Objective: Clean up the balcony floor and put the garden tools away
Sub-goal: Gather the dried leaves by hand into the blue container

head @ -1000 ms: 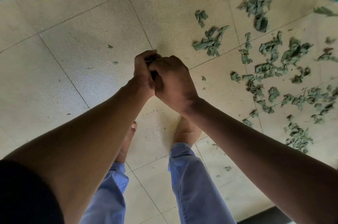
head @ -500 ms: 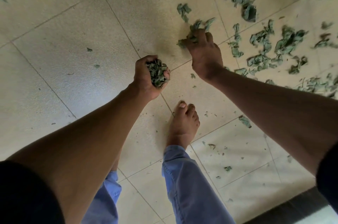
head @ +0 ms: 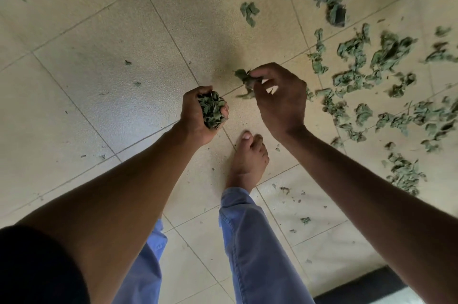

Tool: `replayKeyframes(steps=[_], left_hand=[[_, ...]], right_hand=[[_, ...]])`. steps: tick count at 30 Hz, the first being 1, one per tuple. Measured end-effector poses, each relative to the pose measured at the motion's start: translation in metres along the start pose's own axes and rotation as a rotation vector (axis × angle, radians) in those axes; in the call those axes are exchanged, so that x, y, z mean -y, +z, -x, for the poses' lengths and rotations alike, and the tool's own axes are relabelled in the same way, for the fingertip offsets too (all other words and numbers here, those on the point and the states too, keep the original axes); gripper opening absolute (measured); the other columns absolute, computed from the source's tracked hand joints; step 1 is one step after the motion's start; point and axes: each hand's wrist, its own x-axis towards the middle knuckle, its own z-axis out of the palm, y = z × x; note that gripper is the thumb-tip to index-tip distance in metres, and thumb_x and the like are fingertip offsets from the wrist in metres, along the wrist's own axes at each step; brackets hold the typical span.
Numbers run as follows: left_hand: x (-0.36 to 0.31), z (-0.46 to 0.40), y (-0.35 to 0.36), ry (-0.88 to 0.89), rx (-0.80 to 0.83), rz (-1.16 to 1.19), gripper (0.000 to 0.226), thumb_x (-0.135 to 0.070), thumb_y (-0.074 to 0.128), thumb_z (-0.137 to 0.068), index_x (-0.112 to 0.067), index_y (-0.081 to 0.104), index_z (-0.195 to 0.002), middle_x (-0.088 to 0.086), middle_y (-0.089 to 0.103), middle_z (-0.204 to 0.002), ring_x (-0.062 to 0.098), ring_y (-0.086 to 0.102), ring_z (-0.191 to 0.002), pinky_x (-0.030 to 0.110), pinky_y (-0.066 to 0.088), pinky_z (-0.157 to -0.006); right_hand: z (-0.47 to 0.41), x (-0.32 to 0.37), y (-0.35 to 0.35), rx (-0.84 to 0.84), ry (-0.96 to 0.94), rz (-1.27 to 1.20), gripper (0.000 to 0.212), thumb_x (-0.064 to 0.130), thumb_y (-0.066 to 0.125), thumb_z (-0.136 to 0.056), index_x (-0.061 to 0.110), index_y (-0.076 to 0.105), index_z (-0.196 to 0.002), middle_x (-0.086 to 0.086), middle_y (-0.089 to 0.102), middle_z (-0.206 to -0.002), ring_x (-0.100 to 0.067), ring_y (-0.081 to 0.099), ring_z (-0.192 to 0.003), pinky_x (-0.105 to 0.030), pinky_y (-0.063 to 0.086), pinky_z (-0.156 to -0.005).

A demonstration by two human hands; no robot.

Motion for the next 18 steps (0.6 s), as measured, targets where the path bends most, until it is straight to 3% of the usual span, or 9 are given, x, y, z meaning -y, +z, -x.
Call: replayKeyframes(steps=[2, 5, 8, 11, 15, 18], left_hand=[[-0.001, 0.006, 0.0, 0.009, -0.02, -0.018, 0.024, -0.026, 0.051, -0.098, -0.015, 0.05, -0.076, 0.006, 0.054, -0.069, 0.019, 0.057, -0.063, 0.021, 0.048, -0.051], [-0.002, 0.013, 0.0, 0.029, -0.018, -0.046, 0.023, -0.026, 0.049, -0.098, -0.013, 0.055, -0.079, 0.007, 0.057, -0.073, 0.019, 0.057, -0.065, 0.021, 0.048, -0.051], [-0.004, 0.018, 0.003, 0.061, 0.008, -0.096, 0.024, -0.025, 0.044, -0.098, -0.009, 0.062, -0.097, 0.01, 0.062, -0.087, 0.019, 0.057, -0.071, 0.021, 0.047, -0.054], [-0.008, 0.027, 0.011, 0.127, 0.124, -0.184, 0.042, -0.019, 0.031, -0.102, -0.009, 0.071, -0.094, 0.007, 0.07, -0.085, 0.018, 0.063, -0.076, 0.022, 0.046, -0.06], [-0.007, 0.037, 0.021, 0.153, 0.196, -0.251, 0.067, -0.018, 0.024, -0.106, -0.014, 0.069, -0.056, 0.002, 0.067, -0.061, 0.013, 0.067, -0.057, 0.018, 0.049, -0.051], [-0.012, 0.032, 0.012, 0.131, 0.13, -0.174, 0.049, -0.03, 0.034, -0.103, -0.017, 0.054, -0.06, 0.0, 0.054, -0.059, 0.017, 0.058, -0.059, 0.026, 0.046, -0.061]], right_hand=[[0.009, 0.023, -0.011, 0.0, 0.168, -0.237, 0.013, 0.006, 0.073, -0.087, 0.018, 0.076, -0.091, 0.011, 0.076, -0.083, -0.003, 0.07, -0.077, -0.029, 0.057, -0.068], [0.015, 0.052, -0.021, 0.062, 0.393, -0.554, 0.013, 0.001, 0.077, -0.087, 0.011, 0.075, -0.094, -0.006, 0.077, -0.084, -0.009, 0.069, -0.07, -0.023, 0.051, -0.054], [0.016, 0.065, -0.016, 0.125, 0.431, -0.652, 0.013, -0.002, 0.075, -0.087, 0.006, 0.073, -0.097, -0.008, 0.078, -0.086, -0.012, 0.073, -0.072, -0.027, 0.055, -0.053], [0.018, 0.067, 0.003, 0.124, 0.306, -0.469, 0.016, -0.001, 0.076, -0.085, 0.015, 0.074, -0.089, 0.001, 0.077, -0.082, -0.011, 0.074, -0.075, -0.036, 0.063, -0.067], [0.026, 0.06, 0.03, 0.089, -0.012, -0.061, 0.017, 0.001, 0.07, -0.083, 0.016, 0.076, -0.086, 0.007, 0.073, -0.083, -0.007, 0.068, -0.077, -0.033, 0.058, -0.072], [0.036, 0.06, 0.046, 0.159, -0.216, 0.179, 0.016, 0.001, 0.065, -0.084, 0.011, 0.077, -0.087, -0.003, 0.069, -0.084, -0.017, 0.064, -0.078, -0.032, 0.053, -0.069]])
